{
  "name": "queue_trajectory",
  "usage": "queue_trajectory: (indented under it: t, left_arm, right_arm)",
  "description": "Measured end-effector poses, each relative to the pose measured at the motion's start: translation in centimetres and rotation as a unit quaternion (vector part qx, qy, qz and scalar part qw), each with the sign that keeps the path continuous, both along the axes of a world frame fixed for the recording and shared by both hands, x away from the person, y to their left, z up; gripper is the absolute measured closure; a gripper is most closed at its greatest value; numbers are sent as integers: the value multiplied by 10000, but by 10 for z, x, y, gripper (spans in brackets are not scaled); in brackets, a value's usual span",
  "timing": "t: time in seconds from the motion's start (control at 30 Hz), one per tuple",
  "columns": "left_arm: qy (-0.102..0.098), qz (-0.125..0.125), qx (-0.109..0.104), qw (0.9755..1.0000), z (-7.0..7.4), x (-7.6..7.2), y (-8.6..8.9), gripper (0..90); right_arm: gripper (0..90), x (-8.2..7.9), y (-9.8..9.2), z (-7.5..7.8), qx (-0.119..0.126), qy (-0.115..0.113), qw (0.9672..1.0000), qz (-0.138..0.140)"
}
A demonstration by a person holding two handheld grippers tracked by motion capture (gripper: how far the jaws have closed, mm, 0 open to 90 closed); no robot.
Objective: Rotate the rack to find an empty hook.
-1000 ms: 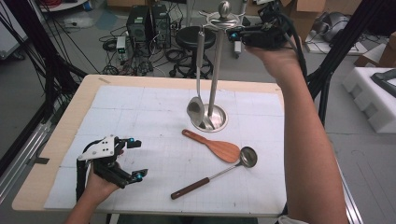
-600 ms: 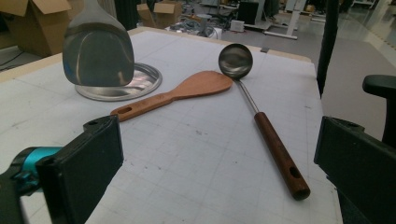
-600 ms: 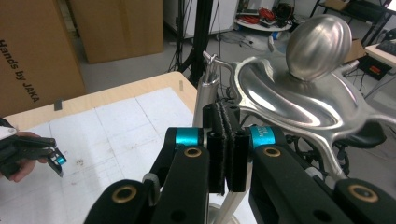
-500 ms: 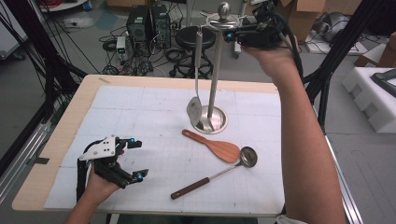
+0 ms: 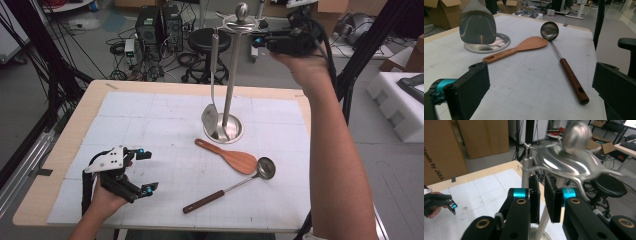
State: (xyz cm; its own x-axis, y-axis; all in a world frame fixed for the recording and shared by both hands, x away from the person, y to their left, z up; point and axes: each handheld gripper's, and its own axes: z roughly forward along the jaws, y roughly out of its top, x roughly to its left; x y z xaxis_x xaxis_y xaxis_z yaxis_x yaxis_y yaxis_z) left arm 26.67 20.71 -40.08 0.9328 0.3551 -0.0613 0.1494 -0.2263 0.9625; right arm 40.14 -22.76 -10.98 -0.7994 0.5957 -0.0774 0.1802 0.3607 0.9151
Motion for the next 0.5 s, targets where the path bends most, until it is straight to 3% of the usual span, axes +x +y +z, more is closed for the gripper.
queue_trajectory:
  t: [0.27, 0.5]
  left_arm:
    - [19, 17, -26, 10000, -1, 0, -1, 17]
    - [49, 51, -66, 10000, -1, 0, 2, 17]
  right_arm:
    - [725, -19, -38, -23, 333, 28, 9994, -69]
    - [658, -46, -69, -65, 593, 46, 9982, -38]
